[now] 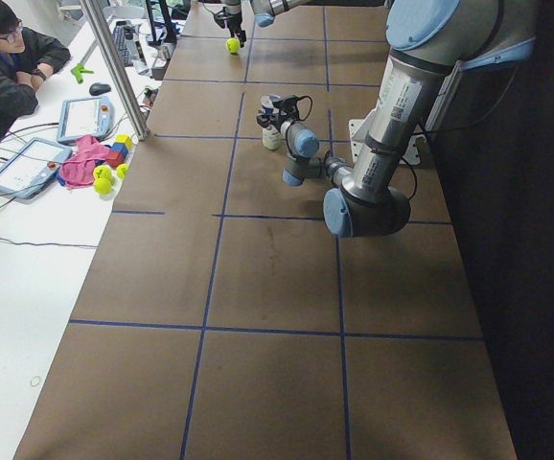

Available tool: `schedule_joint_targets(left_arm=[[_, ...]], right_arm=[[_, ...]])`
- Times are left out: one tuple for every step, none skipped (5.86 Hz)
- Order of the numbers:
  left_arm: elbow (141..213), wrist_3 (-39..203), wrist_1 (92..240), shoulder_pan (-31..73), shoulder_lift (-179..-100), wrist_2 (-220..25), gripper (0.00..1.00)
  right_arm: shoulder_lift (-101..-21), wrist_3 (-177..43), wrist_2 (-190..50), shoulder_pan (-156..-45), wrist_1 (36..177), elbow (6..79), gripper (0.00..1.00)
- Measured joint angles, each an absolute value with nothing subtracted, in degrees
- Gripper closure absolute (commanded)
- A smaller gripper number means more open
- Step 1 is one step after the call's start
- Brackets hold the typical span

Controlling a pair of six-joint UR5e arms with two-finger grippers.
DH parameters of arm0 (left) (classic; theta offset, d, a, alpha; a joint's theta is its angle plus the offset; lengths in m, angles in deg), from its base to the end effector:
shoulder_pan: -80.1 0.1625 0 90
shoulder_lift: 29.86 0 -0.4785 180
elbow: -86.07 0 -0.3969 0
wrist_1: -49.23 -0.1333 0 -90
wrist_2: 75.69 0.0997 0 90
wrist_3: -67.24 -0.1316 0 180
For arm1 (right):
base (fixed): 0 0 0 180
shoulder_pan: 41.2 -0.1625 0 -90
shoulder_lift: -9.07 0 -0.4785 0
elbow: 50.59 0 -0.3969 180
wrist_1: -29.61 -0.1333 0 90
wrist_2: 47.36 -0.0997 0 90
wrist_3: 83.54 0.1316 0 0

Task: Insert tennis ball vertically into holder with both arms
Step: 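Grasp the second tennis ball with the right gripper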

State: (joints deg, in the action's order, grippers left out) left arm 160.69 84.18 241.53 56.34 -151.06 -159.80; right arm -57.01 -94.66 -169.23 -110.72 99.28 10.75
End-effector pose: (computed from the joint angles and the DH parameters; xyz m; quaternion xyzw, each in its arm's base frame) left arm 0.5799 -0.4157 0.3140 0.6582 0.5488 0.1741 0.4850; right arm -0.1906 -0.6927 0.7136 0.1078 -0.2817 -0.2952 0.9066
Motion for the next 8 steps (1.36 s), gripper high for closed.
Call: schedule_joint_targets(left_arm=[[160.69, 84.14, 241.53, 56.31, -151.06, -159.80, 0.00], [160.69, 84.12, 241.51, 56.28, -151.06, -159.80, 0.00], [160.69, 84.09, 241.47, 56.20, -151.06, -159.80, 0.00], [160.69, 84.05, 241.45, 56.15, -151.06, -159.80, 0.00], [160.69, 84.03, 241.42, 56.12, -151.06, -159.80, 0.00], [160.69, 84.03, 241.38, 56.11, -151.06, -159.80, 0.00], [160.69, 84.03, 241.36, 56.11, -151.06, -159.80, 0.00], [160.69, 84.03, 241.36, 56.10, -151.06, -159.80, 0.00]], right_arm=[[-55.49, -94.65, -168.87, -110.72, 99.24, 9.00, 0.01], [-54.88, -94.66, -168.41, -110.61, 99.20, 8.13, 0.01], [-55.02, -94.63, -167.81, -110.37, 99.15, 7.83, 0.01], [-55.42, -94.59, -167.44, -110.06, 99.14, 7.73, 0.01], [-55.61, -94.32, -167.25, -109.71, 99.13, 7.73, 0.02], [-55.48, -93.88, -167.21, -109.33, 99.13, 7.74, 0.09], [-55.28, -93.60, -167.23, -109.05, 99.13, 7.77, 0.30], [-55.15, -93.51, -167.24, -108.93, 99.13, 7.81, 0.72]])
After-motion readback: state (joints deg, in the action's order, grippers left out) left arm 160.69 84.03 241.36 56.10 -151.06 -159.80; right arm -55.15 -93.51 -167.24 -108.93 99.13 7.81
